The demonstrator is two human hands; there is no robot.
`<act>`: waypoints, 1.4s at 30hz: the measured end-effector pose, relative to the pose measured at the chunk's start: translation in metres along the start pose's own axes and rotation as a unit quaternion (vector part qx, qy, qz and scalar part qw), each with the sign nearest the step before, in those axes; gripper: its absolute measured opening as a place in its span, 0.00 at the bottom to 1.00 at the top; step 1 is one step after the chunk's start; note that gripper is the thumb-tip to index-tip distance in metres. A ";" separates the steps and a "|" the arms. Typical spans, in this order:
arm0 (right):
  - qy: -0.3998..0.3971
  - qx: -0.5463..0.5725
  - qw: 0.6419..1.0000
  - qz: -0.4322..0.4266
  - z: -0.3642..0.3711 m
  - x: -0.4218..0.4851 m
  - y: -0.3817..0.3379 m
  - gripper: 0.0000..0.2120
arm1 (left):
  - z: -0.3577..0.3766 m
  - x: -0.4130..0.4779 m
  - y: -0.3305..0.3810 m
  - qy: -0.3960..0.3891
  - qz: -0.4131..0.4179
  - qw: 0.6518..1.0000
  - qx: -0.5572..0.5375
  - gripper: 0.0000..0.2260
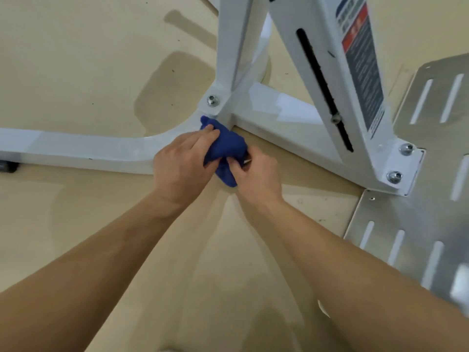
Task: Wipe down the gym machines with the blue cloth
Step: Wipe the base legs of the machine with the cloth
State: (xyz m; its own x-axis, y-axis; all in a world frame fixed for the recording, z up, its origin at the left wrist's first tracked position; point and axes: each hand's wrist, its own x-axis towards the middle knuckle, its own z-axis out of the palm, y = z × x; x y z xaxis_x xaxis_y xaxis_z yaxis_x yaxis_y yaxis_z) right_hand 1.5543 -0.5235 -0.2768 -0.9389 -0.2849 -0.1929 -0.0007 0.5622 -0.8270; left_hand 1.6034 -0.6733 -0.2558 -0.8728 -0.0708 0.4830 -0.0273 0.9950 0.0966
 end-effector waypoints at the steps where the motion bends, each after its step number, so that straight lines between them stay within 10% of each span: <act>1: 0.029 -0.004 1.000 0.004 -0.012 0.000 0.005 0.12 | 0.003 0.001 0.013 -0.003 0.003 1.000 -0.019 0.17; 7: 0.096 -0.016 0.995 -0.009 -0.062 -0.004 0.029 0.11 | 0.025 0.023 0.061 -0.192 -0.195 0.957 -0.097 0.20; 12: 0.096 -0.069 0.991 -0.066 -0.061 0.017 0.018 0.09 | 0.050 0.045 0.089 -0.126 -0.389 0.876 -0.256 0.16; 24: 0.014 -0.402 0.883 -0.240 -0.047 0.019 0.057 0.26 | 0.065 0.034 0.058 -0.115 -0.345 0.881 -0.303 0.10; 33: 0.018 -0.373 0.924 -0.080 -0.086 -0.041 0.088 0.34 | 0.078 0.027 0.123 -0.212 -0.246 0.902 -0.286 0.09; 42: -0.052 -0.391 0.907 -0.146 -0.042 0.006 0.039 0.33 | 0.072 0.044 0.055 -0.118 -0.321 0.912 -0.225 0.07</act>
State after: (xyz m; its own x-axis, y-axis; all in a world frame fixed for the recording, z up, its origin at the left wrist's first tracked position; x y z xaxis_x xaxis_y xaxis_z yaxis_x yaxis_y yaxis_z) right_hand 1.5337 -0.4702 -0.2883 -0.8216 -0.5596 -0.1089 -0.5267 0.8182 -0.2305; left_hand 1.5281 -0.6167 -0.2919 -0.8297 -0.5582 0.0061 -0.4124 0.6202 0.6672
